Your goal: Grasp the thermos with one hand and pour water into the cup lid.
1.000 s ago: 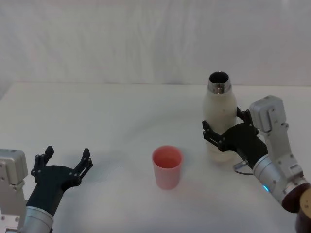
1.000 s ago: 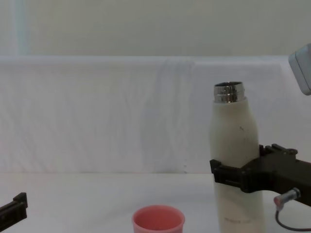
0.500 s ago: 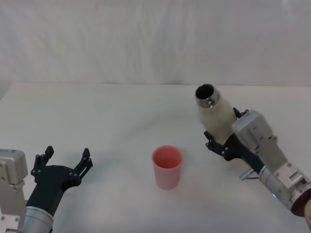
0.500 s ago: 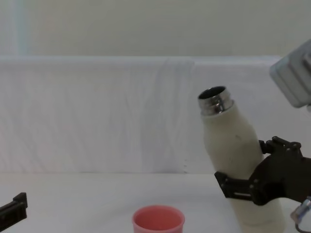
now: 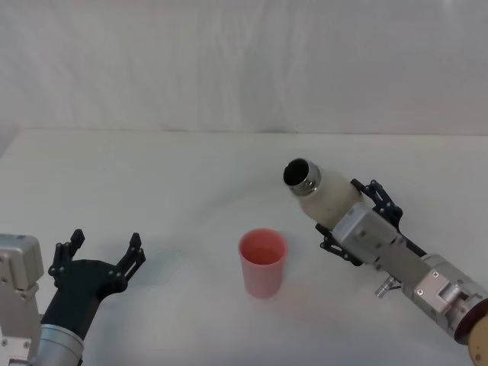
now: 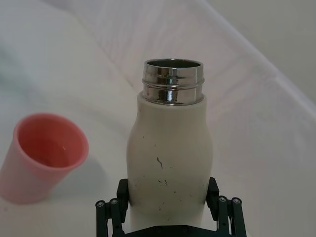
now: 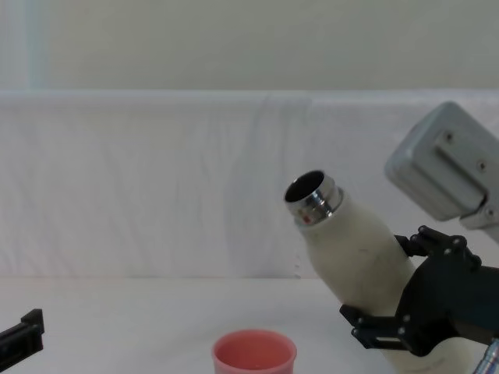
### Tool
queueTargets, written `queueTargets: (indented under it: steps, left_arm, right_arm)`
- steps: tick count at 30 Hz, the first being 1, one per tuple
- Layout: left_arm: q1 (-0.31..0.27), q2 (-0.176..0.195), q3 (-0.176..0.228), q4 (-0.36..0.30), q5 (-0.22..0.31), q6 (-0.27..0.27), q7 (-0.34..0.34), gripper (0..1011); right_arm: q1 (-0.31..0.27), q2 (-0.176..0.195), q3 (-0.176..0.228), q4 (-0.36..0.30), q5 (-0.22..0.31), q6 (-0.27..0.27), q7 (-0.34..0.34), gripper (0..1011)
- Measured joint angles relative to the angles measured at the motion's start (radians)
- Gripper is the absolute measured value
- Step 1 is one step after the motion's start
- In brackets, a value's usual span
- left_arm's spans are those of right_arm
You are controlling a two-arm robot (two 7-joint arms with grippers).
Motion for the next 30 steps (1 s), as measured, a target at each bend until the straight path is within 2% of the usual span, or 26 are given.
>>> queueTargets:
  steps: [4, 5, 6, 10, 19, 30]
  left_arm:
    - [0.0, 0.0, 0.0, 0.0, 0.0, 0.0, 0.0, 1001]
    - [0.0, 0.0, 0.0, 0.0, 0.0, 0.0, 0.0, 1001]
    - [0.0, 0.0, 0.0, 0.0, 0.0, 0.0, 0.0, 1001]
    - [0.0, 0.0, 0.0, 0.0, 0.0, 0.0, 0.0, 1001]
    - [0.0, 0.0, 0.0, 0.0, 0.0, 0.0, 0.0, 1001]
    - [0.0, 0.0, 0.0, 0.0, 0.0, 0.0, 0.0, 1001]
  right_arm:
    - [0.003, 0.011, -0.014, -0.003, -0.066, 0.004, -0.002, 955]
    - [0.003, 0.011, -0.014, -0.003, -0.066, 0.004, -0.002, 955]
    - [0.005, 0.015, -0.02, -0.004, -0.096, 0.007, -0.003, 955]
    - [0.006, 0.019, -0.025, -0.004, -0.137, 0.009, -0.005, 955]
    - [0.011, 0.025, -0.039, -0.003, -0.224, 0.019, -0.007, 955]
    - [0.019, 0.038, -0.051, -0.002, -0.292, 0.033, 0.013, 955]
